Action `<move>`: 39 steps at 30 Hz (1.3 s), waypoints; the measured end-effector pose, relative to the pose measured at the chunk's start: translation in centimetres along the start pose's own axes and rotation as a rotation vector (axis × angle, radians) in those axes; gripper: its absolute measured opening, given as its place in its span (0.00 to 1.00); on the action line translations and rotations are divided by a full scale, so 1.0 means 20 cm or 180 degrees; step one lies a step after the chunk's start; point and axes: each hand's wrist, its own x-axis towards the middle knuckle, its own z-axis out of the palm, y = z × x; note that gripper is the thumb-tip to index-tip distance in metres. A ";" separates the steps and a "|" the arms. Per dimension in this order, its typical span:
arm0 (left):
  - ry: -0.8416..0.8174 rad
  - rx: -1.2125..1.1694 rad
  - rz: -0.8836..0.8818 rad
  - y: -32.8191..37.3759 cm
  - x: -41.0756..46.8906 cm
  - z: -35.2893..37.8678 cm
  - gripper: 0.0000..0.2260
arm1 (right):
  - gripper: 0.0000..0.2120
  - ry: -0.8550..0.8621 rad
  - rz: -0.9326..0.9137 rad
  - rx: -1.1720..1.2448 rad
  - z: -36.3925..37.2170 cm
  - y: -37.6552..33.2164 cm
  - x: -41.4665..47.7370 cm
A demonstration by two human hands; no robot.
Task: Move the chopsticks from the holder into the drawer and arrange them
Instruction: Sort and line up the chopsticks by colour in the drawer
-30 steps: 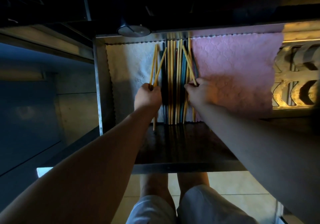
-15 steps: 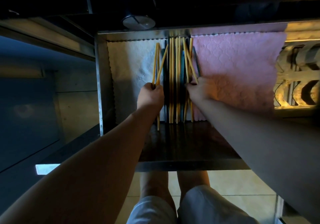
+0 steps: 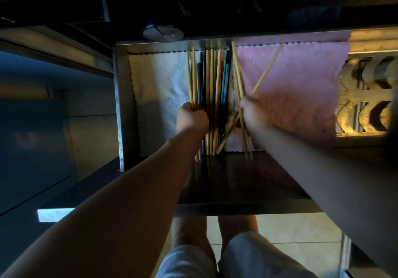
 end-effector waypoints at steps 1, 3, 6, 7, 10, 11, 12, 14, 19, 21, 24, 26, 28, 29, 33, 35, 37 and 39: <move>0.0048 -0.0038 -0.0025 0.00 0.00 0.02 0.11 | 0.15 -0.0113 0.0070 0.0330 -0.01 -0.01 -0.02; 0.0173 -0.0041 -0.0030 0.01 0.00 0.04 0.07 | 0.15 -0.0375 0.0134 0.0851 -0.04 -0.01 -0.06; 0.0354 0.0136 0.0097 0.01 -0.01 0.06 0.07 | 0.18 -0.0684 0.0035 0.1064 -0.09 0.00 -0.08; 0.0405 0.0208 0.0160 0.01 -0.01 0.07 0.09 | 0.20 -0.0742 -0.0027 0.1079 -0.11 0.00 -0.08; 0.0585 0.0346 0.0323 0.01 -0.03 0.10 0.09 | 0.22 -0.0840 -0.0072 0.1208 -0.14 0.01 -0.09; 0.0659 0.0374 0.0353 0.02 -0.04 0.12 0.07 | 0.23 -0.0865 -0.0056 0.1228 -0.14 0.02 -0.09; 0.0721 0.0395 0.0380 0.02 -0.05 0.13 0.06 | 0.24 -0.0881 -0.0013 0.1226 -0.14 0.02 -0.09; 0.0794 0.0441 0.0398 0.03 -0.05 0.14 0.07 | 0.25 -0.0868 0.0089 0.1219 -0.14 0.01 -0.10; 0.0902 0.0680 0.0430 0.02 -0.02 0.17 0.08 | 0.18 -0.0730 0.0061 0.1185 -0.13 0.00 -0.12; 0.0913 0.0812 0.0443 0.02 -0.01 0.17 0.10 | 0.15 -0.0755 0.0082 0.1166 -0.12 -0.01 -0.13; 0.0901 0.0907 0.0399 0.04 0.00 0.18 0.10 | 0.07 -0.0829 0.0125 0.1133 -0.12 -0.02 -0.13; 0.0923 0.1001 0.0377 0.05 0.01 0.17 0.09 | 0.04 -0.0841 0.0144 0.1175 -0.12 -0.03 -0.14; 0.0932 0.1060 0.0324 0.06 0.02 0.16 0.08 | 0.08 -0.0812 0.0152 0.1228 -0.12 -0.03 -0.14; 0.0908 0.1051 0.0303 0.07 0.03 0.16 0.07 | 0.11 -0.0795 0.0164 0.1234 -0.13 -0.03 -0.14; 0.0634 0.0790 0.0347 0.06 0.03 0.14 0.07 | 0.14 -0.0707 0.0213 0.1232 -0.14 -0.03 -0.14; 0.0507 0.0662 0.0355 0.06 0.03 0.11 0.10 | 0.13 -0.0665 0.0180 0.1121 -0.13 -0.02 -0.13; 0.0482 0.0571 0.0288 0.05 0.03 0.08 0.12 | 0.12 -0.0546 0.0111 0.0914 -0.10 -0.01 -0.12; 0.0437 0.0519 0.0254 0.04 0.04 0.04 0.12 | 0.13 -0.0377 0.0034 0.0711 -0.07 0.01 -0.09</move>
